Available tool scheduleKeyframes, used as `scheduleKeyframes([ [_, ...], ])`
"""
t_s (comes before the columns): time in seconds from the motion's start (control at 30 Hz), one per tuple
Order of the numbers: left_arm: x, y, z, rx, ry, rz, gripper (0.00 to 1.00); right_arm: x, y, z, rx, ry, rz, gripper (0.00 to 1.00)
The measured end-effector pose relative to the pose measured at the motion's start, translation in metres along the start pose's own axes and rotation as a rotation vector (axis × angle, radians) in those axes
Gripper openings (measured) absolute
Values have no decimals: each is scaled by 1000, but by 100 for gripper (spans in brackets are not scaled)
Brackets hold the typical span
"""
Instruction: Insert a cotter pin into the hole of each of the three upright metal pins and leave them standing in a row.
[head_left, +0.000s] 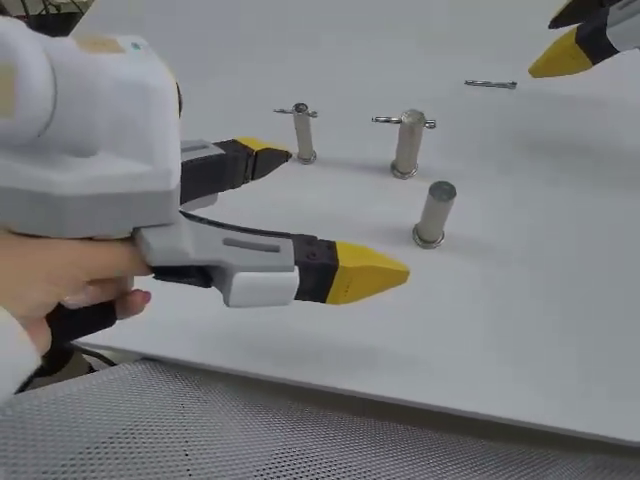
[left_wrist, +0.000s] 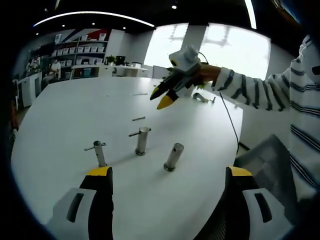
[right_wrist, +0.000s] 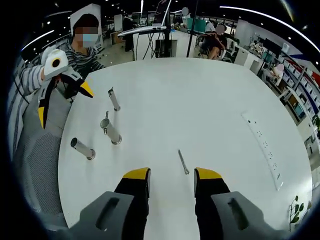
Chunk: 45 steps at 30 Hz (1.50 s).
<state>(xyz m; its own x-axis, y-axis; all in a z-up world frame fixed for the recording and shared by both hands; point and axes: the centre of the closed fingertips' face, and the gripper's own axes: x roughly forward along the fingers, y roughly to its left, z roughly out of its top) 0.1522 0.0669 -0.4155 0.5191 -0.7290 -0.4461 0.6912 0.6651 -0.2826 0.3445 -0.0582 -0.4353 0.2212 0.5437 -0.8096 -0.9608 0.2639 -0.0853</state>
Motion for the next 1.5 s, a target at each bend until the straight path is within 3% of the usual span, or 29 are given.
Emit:
scheduleKeyframes([
  [0.23, -1, 1, -3, -10, 8, -8, 92, 27, -5, -12, -19, 90, 26, 23],
  [0.37, -1, 0, -6, 2, 23, -8, 91, 38, -8, -12, -23, 106, 32, 18],
  [0.63, 1, -4, -3, 11, 7, -15, 90, 52, -12, -21, -35, 169, 48, 15],
  [0.9, 0, -2, 1, 15, -25, -10, 89, 59, -5, -31, -46, 226, 77, 10],
  [0.97, 0, -3, 1, 9, -25, -11, 88, 60, -6, -26, -33, 209, 68, 6],
  [1.1, 0, -3, 1, 9, -26, -11, 88, 62, -11, -25, -51, 231, 78, 0],
  [1.5, -1, -6, -1, -13, -19, -17, 86, 66, -17, -26, -222, 373, 125, 0],
])
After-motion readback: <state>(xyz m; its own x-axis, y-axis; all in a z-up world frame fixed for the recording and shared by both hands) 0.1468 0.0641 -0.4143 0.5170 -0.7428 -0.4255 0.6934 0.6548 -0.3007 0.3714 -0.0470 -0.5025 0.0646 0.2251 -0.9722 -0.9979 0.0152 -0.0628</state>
